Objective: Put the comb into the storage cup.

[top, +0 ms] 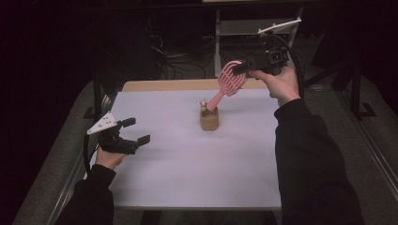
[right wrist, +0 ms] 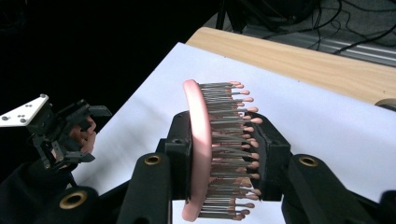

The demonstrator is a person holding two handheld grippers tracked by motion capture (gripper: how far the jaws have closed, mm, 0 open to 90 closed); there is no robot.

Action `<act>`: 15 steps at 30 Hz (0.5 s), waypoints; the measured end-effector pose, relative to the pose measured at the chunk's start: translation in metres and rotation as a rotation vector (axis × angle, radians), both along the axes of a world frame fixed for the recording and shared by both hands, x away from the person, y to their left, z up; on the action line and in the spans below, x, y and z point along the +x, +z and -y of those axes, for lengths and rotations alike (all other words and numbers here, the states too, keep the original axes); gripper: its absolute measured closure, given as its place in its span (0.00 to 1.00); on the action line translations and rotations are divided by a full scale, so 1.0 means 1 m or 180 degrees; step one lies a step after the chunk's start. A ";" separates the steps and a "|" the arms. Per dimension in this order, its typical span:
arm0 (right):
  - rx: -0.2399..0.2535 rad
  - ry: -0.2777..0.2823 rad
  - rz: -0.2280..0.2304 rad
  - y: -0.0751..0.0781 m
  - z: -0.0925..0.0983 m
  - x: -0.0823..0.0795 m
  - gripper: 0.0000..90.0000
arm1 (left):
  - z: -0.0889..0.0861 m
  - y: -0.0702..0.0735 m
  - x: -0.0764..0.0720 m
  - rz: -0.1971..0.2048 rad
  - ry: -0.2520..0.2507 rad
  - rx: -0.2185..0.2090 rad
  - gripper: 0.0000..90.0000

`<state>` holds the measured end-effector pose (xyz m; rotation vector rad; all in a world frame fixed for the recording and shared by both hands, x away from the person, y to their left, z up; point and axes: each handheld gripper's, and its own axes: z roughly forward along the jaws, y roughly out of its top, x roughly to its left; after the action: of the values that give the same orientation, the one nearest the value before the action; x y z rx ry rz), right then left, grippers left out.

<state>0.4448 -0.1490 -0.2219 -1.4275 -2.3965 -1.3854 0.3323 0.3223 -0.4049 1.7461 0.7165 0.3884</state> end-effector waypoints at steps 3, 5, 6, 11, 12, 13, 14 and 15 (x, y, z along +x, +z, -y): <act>-0.0011 0.0005 -0.0021 -0.004 -0.002 0.001 0.70 | -0.005 -0.004 -0.002 0.0000 0.0036 -0.0023 0.00; -0.0006 0.0011 -0.0043 -0.007 -0.002 0.002 0.70 | -0.008 -0.007 -0.003 0.0004 0.0064 -0.0037 0.00; -0.0006 0.0002 -0.0039 -0.009 -0.003 0.002 0.70 | -0.010 -0.008 -0.004 -0.0007 0.0090 -0.0050 0.00; -0.0041 0.0006 -0.0058 -0.015 -0.005 0.004 0.70 | -0.019 -0.016 -0.008 -0.0014 0.0189 -0.0090 0.00; -0.0042 0.0005 -0.0069 -0.016 -0.006 0.005 0.70 | -0.021 -0.017 -0.009 -0.0022 0.0204 -0.0099 0.00; -0.0039 0.0019 -0.0082 -0.017 -0.007 0.006 0.70 | -0.023 -0.019 -0.010 -0.0029 0.0217 -0.0112 0.00; -0.0040 0.0022 -0.0090 -0.019 -0.008 0.007 0.70 | -0.025 -0.021 -0.010 -0.0031 0.0232 -0.0133 0.00; -0.0040 0.0020 -0.0087 -0.020 -0.009 0.007 0.70 | -0.027 -0.023 -0.011 -0.0045 0.0255 -0.0141 0.00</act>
<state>0.4519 -0.1401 -0.2415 -1.4311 -2.3953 -1.3431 0.3211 0.3489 -0.4282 1.6837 0.8012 0.4122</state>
